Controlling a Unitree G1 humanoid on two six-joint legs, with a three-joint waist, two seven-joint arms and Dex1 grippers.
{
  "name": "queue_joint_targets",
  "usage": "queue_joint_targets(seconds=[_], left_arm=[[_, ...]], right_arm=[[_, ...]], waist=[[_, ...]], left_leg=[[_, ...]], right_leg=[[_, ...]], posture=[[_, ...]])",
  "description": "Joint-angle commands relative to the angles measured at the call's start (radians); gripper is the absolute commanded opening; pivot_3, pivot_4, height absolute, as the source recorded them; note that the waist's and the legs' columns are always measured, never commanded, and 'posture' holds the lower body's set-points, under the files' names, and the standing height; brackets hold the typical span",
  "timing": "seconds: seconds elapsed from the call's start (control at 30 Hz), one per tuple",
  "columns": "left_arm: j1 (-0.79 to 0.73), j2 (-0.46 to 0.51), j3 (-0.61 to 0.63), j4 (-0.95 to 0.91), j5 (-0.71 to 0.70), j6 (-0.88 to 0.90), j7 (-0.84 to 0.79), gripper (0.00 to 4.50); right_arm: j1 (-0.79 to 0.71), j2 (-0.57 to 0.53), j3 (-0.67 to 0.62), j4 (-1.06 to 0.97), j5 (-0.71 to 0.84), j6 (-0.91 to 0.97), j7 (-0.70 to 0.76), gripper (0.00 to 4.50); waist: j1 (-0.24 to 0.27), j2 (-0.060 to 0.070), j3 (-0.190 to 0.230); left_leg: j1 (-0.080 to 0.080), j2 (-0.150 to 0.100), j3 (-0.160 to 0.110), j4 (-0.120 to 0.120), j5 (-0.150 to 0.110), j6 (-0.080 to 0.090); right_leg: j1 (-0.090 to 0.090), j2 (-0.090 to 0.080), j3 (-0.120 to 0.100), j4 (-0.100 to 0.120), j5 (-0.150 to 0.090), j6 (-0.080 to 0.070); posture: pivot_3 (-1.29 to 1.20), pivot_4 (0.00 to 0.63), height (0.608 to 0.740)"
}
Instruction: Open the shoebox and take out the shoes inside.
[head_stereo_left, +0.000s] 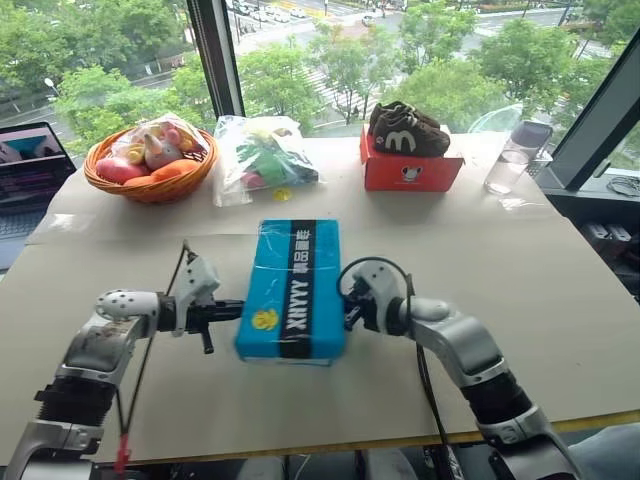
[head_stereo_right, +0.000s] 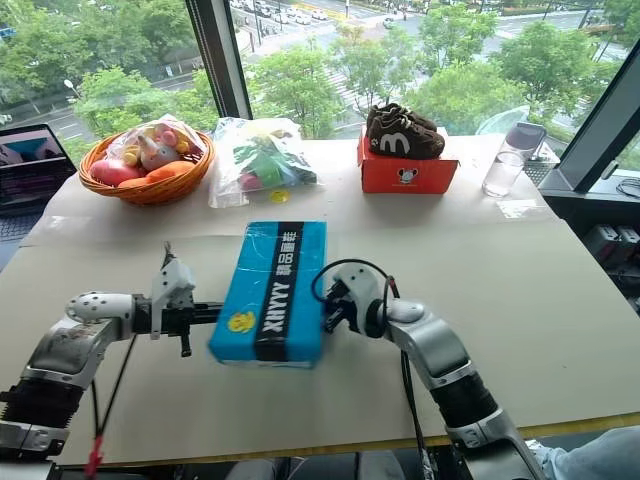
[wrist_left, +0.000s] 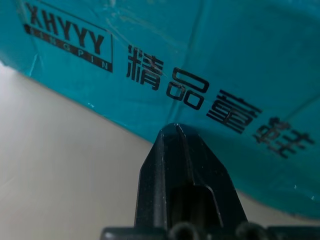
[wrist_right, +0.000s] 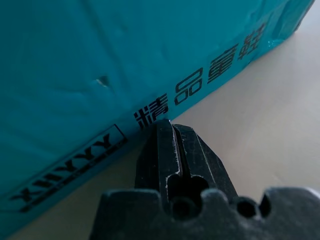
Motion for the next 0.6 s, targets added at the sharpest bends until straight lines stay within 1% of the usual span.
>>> queue_joint_targets(seconds=[0.03, 0.17, 0.33, 0.5, 0.6], left_arm=[[-0.05, -0.081, -0.061, -0.078, -0.023, 0.031, 0.026, 0.0], [-0.071, -0.107, -0.074, -0.033, 0.013, 0.007, 0.04, 0.0], [-0.09, -0.101, -0.054, 0.008, 0.023, -0.017, 0.054, 0.0], [-0.122, -0.123, -0.056, 0.083, 0.06, -0.076, 0.099, 0.0], [-0.126, -0.125, -0.051, 0.103, 0.064, -0.103, 0.104, 0.0]], right_arm=[[-0.031, -0.029, -0.094, 0.023, -0.005, -0.037, -0.013, 0.01], [-0.02, -0.087, -0.135, 0.006, -0.002, -0.034, 0.019, 0.01], [-0.009, -0.115, -0.141, -0.009, 0.002, -0.02, 0.048, 0.01], [0.036, -0.13, -0.106, -0.118, 0.047, -0.03, 0.143, 0.01], [0.049, -0.134, -0.113, -0.171, 0.078, -0.029, 0.191, 0.01]], waist=[[-0.004, 0.0, 0.0], [-0.007, 0.0, 0.0], [-0.02, 0.0, 0.0], [-0.021, 0.0, 0.0], [-0.024, 0.0, 0.0]], left_leg=[[0.0, 0.001, 0.0, 0.0, 0.0, 0.0], [-0.001, 0.0, 0.0, 0.0, 0.0, 0.0], [-0.001, 0.0, 0.0, 0.0, 0.0, 0.0], [0.0, 0.0, 0.0, 0.0, 0.0, 0.0], [-0.001, 0.0, 0.0, 0.0, 0.0, 0.0]], right_leg=[[0.0, 0.001, 0.0, 0.0, 0.0, 0.0], [0.0, 0.0, 0.0, 0.0, 0.001, -0.002], [0.0, 0.0, 0.0, 0.001, 0.001, -0.002], [0.0, 0.0, 0.0, 0.001, 0.0, 0.0], [0.0, 0.0, 0.0, 0.0, 0.0, 0.0]], posture=[[0.0, 0.15, 0.74], [0.0, 0.15, 0.74], [0.0, 0.15, 0.74], [0.0, 0.15, 0.74], [0.0, 0.15, 0.74]])
